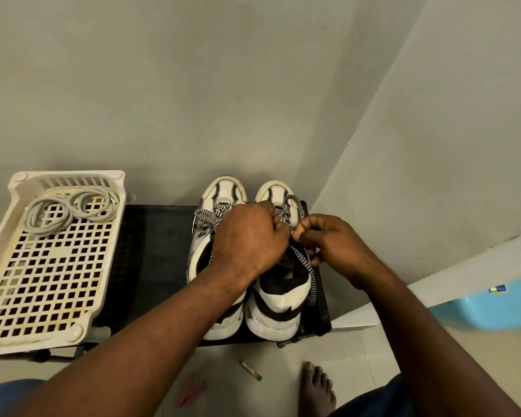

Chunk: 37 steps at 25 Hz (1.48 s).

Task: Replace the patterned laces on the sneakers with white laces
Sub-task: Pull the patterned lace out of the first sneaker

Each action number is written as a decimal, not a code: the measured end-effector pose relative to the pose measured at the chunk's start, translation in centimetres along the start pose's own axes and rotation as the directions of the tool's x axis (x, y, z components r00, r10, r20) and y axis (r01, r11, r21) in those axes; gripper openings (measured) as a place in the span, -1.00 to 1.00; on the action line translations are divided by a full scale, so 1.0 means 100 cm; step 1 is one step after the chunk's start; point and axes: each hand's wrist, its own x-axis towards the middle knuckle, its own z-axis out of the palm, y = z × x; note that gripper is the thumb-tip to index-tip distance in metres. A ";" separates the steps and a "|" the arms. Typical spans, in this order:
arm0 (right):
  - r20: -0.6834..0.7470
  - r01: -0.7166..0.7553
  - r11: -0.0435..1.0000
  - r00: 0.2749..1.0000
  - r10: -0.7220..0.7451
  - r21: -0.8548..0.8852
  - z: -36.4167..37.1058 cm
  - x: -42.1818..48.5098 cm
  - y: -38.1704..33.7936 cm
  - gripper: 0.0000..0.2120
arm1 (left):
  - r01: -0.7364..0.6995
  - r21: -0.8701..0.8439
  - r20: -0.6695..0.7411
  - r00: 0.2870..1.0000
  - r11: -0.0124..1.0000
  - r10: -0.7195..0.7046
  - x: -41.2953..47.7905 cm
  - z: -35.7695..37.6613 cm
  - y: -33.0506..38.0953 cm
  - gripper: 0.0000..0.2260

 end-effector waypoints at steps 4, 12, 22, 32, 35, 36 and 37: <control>-0.060 0.063 0.996 0.996 -0.067 -0.063 0.002 -0.001 0.001 -0.86 | 0.000 0.015 -0.005 1.000 1.000 0.000 0.001 0.003 0.002 -0.84; -0.141 0.108 0.965 0.987 -0.076 0.238 0.014 0.003 -0.001 -0.88 | 0.274 -0.627 0.254 0.957 0.729 -0.141 0.006 -0.011 0.004 -0.83; -0.214 0.003 0.500 0.906 0.364 0.866 -0.007 0.013 0.003 -0.83 | 0.172 -0.860 0.006 0.944 0.481 -0.329 0.026 -0.058 -0.017 -0.90; -0.356 0.089 0.948 0.913 -0.200 -0.305 -0.002 -0.003 -0.008 -0.70 | -0.314 0.142 0.118 0.947 0.939 0.299 0.000 -0.018 -0.012 -0.79; 0.009 0.101 0.911 0.994 -0.107 -0.401 -0.009 -0.015 -0.007 -0.54 | -0.356 0.196 0.163 0.931 0.914 0.328 -0.004 -0.005 -0.014 -0.76; 0.028 0.116 0.889 0.993 -0.116 -0.444 -0.007 -0.017 -0.005 -0.47 | -0.363 0.208 0.150 0.930 0.908 0.337 -0.004 -0.002 -0.014 -0.75; -0.006 0.129 0.868 0.989 -0.150 -0.479 -0.004 -0.018 -0.001 -0.43 | -0.373 0.222 0.140 0.927 0.901 0.349 -0.004 -0.001 -0.013 -0.73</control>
